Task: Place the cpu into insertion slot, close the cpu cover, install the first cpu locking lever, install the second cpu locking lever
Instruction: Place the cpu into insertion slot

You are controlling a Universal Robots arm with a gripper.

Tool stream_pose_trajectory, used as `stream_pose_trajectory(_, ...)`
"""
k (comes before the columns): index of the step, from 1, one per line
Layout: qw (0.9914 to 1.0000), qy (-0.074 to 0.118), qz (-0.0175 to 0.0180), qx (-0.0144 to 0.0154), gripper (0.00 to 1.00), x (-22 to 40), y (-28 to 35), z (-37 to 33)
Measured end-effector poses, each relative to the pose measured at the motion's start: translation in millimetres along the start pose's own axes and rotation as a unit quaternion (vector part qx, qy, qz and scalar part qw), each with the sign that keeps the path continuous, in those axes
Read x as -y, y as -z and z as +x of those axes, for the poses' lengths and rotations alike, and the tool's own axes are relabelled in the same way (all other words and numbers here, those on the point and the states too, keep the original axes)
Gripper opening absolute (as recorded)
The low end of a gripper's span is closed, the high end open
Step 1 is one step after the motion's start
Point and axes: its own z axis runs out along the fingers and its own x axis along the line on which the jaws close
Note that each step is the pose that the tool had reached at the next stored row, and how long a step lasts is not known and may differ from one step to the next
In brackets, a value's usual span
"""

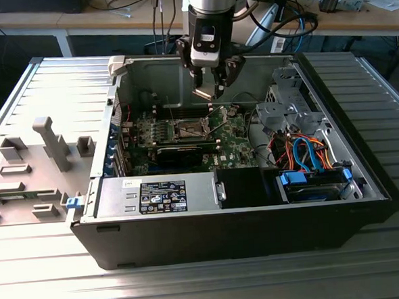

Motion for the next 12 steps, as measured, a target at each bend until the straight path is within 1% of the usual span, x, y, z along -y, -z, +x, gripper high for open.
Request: stream_pose_trajectory(12, 0.99985, -0.017, -0.0002, 0.0011, 0.55, 0.0, 0.0, 0.0)
